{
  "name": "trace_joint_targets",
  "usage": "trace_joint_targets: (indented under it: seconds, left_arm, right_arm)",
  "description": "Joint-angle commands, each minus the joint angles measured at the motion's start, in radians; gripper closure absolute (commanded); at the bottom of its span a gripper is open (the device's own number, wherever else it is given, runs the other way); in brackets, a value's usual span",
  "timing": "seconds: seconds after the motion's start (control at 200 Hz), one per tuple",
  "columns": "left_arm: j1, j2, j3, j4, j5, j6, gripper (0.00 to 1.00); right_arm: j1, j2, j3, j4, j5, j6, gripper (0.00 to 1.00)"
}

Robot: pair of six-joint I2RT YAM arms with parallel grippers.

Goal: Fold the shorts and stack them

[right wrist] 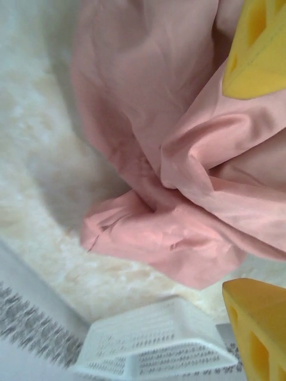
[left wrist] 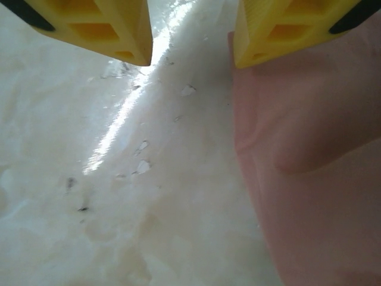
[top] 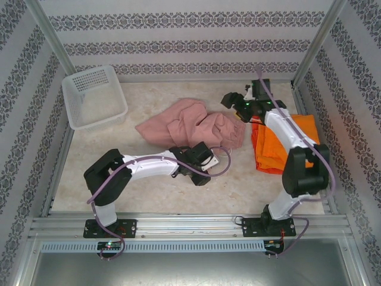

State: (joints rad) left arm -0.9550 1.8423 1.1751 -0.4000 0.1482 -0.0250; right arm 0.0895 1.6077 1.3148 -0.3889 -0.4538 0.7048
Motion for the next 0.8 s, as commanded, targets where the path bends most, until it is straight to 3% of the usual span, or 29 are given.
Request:
trace_joint_targets:
  seconds: [0.0, 0.285, 0.365, 0.475, 0.634, 0.794]
  left_arm:
    - [-0.011, 0.028, 0.034, -0.049, -0.092, 0.013, 0.65]
    - [-0.011, 0.085, 0.036, -0.047, -0.158, -0.001, 0.76]
    - [-0.01, 0.088, 0.023, -0.038, -0.182, -0.006, 0.83]
    - [-0.007, 0.07, 0.006, -0.021, -0.207, -0.013, 1.0]
    - [0.015, -0.044, 0.008, -0.011, -0.233, -0.018, 1.0]
    - [0.079, -0.215, 0.028, -0.002, -0.275, -0.001, 1.0]
  right_arm:
    - [-0.027, -0.07, -0.054, -0.022, 0.018, -0.044, 0.18]
    - [-0.04, -0.154, -0.137, -0.038, 0.004, -0.118, 0.15]
    - [-0.04, -0.169, -0.161, -0.067, 0.009, -0.154, 0.15]
    - [-0.04, -0.204, -0.216, -0.08, 0.036, -0.19, 0.15]
    - [-0.045, -0.253, -0.292, -0.082, 0.041, -0.161, 0.17]
    - [-0.051, -0.33, -0.401, -0.018, 0.058, 0.04, 0.26]
